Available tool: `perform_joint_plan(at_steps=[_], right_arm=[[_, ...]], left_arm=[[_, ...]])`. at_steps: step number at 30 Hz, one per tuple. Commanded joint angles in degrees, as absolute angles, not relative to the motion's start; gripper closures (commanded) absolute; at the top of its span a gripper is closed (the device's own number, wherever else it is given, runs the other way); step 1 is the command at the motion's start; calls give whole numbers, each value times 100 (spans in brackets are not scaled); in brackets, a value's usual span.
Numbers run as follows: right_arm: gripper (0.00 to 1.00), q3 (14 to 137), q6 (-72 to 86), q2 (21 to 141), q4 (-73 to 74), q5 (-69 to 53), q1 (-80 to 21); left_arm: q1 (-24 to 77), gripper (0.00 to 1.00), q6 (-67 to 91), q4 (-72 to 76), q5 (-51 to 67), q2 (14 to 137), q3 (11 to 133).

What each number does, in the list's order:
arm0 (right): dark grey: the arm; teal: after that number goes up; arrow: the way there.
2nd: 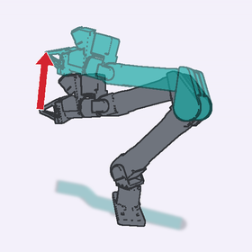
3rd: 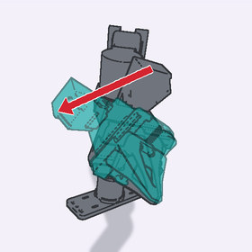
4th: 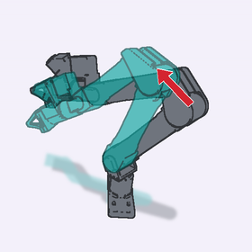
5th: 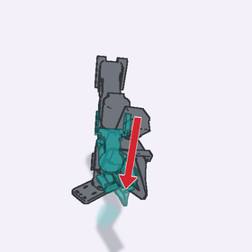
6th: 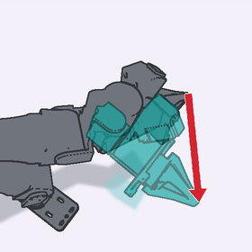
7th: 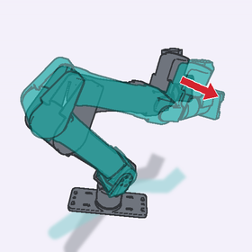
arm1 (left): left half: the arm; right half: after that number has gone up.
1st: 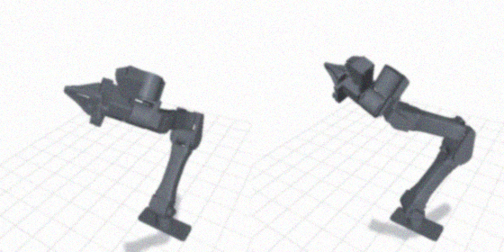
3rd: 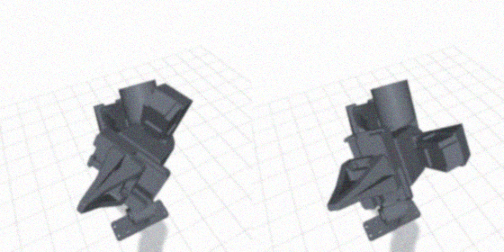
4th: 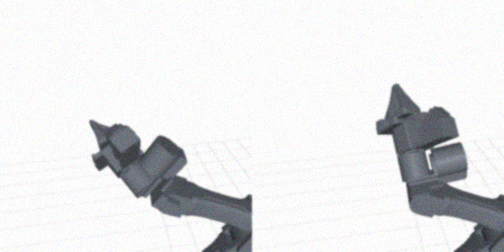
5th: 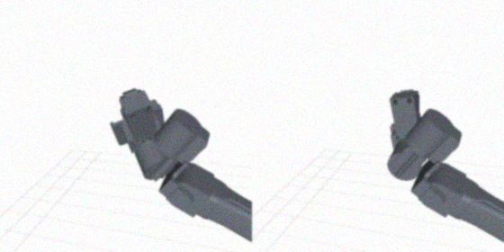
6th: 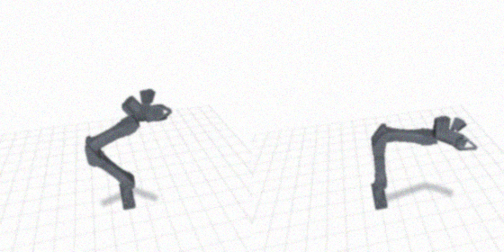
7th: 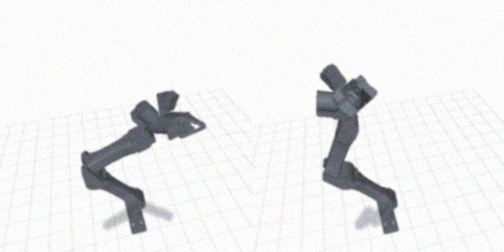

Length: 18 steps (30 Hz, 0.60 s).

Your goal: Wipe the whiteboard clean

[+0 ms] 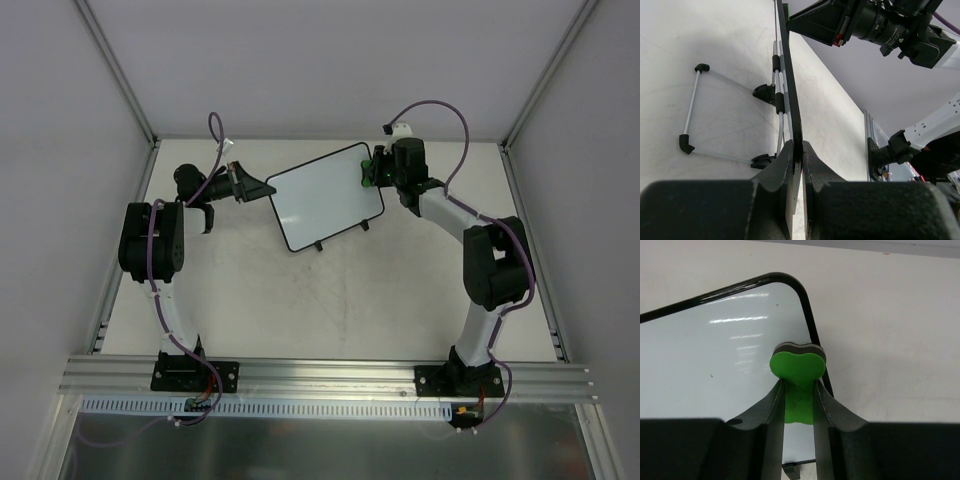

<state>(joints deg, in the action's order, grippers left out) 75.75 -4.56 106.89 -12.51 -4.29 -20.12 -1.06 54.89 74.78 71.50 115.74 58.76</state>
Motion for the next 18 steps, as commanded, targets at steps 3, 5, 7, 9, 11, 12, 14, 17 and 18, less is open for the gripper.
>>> perform_joint_plan(at_steps=[3, 5, 7, 9, 11, 12, 14, 17, 18], right_arm=[[100, 7849, -579, 10731, -1292, -458, -2267], [100, 7875, -633, 10749, -1301, -370, -2487], [100, 7901, -589, 10801, -1309, -430, -2662], [100, 7945, -580, 10819, -1327, -422, -2794], [100, 7963, -615, 10863, -1327, -396, -2997], [100, 7989, -607, 10872, -1336, -404, -3041], [100, 8007, -606, 10881, -1345, -431, -3164], [100, 8016, -615, 10863, -1336, -361, -3252], [100, 7998, -615, 10863, -1336, -308, -3261]], left_arm=[[132, 100, 5651, 9633, 7585, 11522, 5854], [141, 100, 5643, 9633, 7585, 11522, 5854], [141, 100, 5643, 9633, 7594, 11514, 5854], [149, 100, 5642, 9633, 7594, 11514, 5854], [149, 100, 5634, 9633, 7611, 11496, 5845], [149, 100, 5634, 9633, 7611, 11496, 5845], [149, 100, 5634, 9633, 7603, 11487, 5845], [149, 100, 5643, 9633, 7620, 11479, 5845], [149, 100, 5643, 9633, 7620, 11487, 5845]])
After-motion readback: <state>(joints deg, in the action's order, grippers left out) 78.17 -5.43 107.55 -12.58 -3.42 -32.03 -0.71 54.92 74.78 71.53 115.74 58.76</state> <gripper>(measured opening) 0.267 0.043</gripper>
